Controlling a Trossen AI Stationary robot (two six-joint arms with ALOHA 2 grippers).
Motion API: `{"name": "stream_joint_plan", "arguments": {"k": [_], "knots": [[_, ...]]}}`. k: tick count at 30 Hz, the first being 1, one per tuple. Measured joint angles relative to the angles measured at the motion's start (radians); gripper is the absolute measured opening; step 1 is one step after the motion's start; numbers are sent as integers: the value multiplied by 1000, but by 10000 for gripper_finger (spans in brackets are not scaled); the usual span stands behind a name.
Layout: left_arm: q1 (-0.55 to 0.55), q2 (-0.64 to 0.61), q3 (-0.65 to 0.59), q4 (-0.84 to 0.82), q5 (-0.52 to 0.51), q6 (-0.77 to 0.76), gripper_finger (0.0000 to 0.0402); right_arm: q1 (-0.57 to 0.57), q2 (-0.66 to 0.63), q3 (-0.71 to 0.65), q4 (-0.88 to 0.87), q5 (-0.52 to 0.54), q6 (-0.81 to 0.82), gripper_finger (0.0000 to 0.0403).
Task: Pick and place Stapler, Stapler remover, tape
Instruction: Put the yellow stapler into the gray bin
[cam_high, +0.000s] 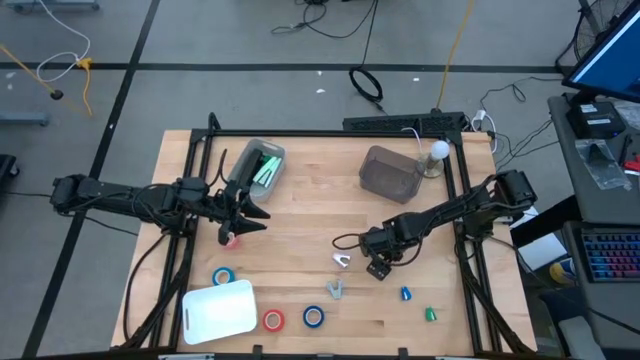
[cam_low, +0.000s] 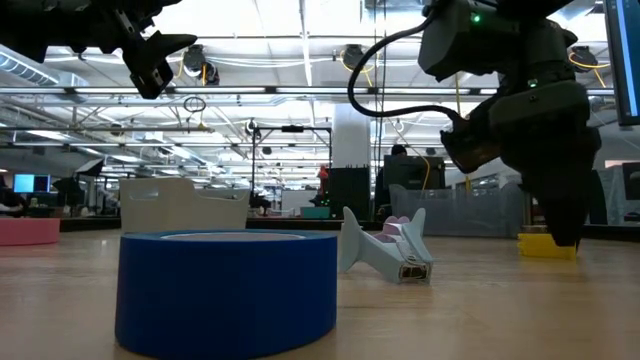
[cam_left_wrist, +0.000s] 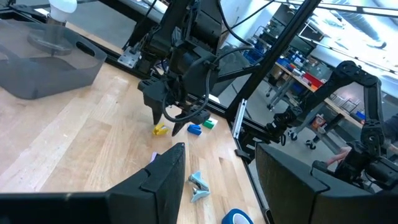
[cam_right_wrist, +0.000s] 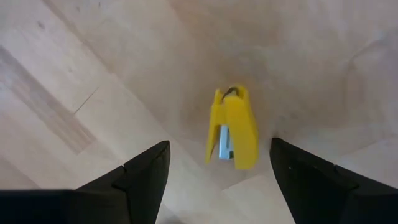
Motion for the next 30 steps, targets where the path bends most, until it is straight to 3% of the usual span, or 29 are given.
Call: {"name": "stream_joint_plan", "arguments": {"k": [8, 30], "knots": [[0, 0, 0, 0, 0, 4, 198, 1, 0, 0, -4, 18, 19, 256], [0, 0, 0, 0, -3, -1, 198, 1, -15, -4, -16, 69, 15, 120]]}}
